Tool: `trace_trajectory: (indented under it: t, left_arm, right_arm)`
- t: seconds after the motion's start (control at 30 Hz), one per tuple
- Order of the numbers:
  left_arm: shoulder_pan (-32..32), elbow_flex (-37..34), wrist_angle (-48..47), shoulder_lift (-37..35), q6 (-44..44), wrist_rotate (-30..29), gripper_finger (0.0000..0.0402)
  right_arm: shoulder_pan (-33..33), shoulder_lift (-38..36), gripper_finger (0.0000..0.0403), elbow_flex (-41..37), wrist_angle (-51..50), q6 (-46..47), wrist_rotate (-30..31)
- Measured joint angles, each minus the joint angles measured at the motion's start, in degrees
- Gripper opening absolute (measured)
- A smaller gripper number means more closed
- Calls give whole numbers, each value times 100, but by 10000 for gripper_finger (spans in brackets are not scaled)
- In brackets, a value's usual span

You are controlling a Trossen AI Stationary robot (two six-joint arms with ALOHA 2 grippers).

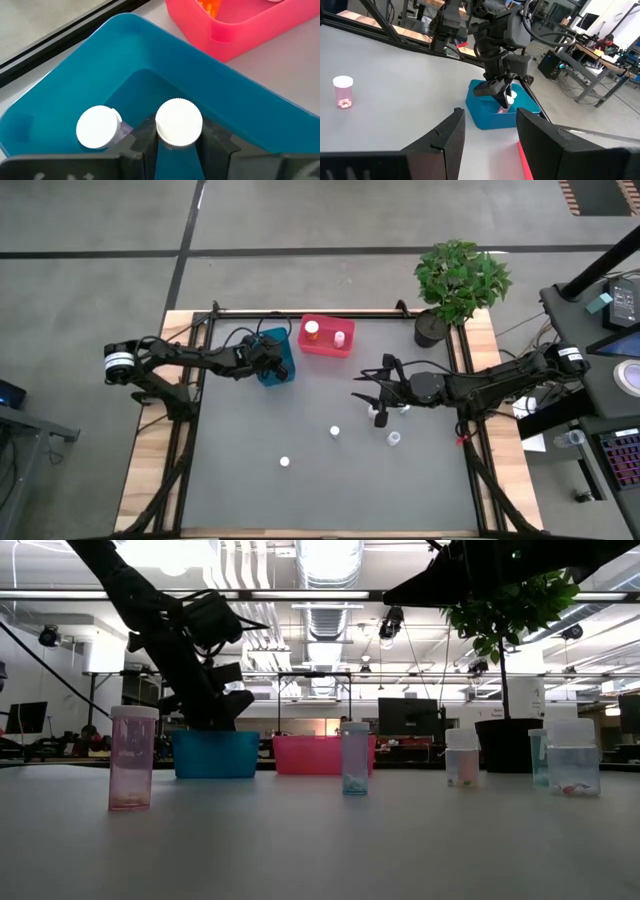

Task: Pick and place medicine bottles into bin by pill shape (circle, oval)
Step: Put the orange tablet bottle into the blue bin, then put the top white capsule bottle into the red bin

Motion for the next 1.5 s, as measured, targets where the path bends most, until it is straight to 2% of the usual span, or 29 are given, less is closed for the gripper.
trace_trajectory:
  t: [0.33,1.13,1.5]
  left_arm:
    - [0,-5,-1,-2,0,0,139]
    - [-2,20,-88,-297,194,-4,142]
    - [-12,25,-95,-1097,352,41,142]
  right_arm:
    - [-2,0,166,0,0,-4,0]
    - [0,0,166,-2,0,-13,0]
    - [0,0,166,-2,0,-13,0]
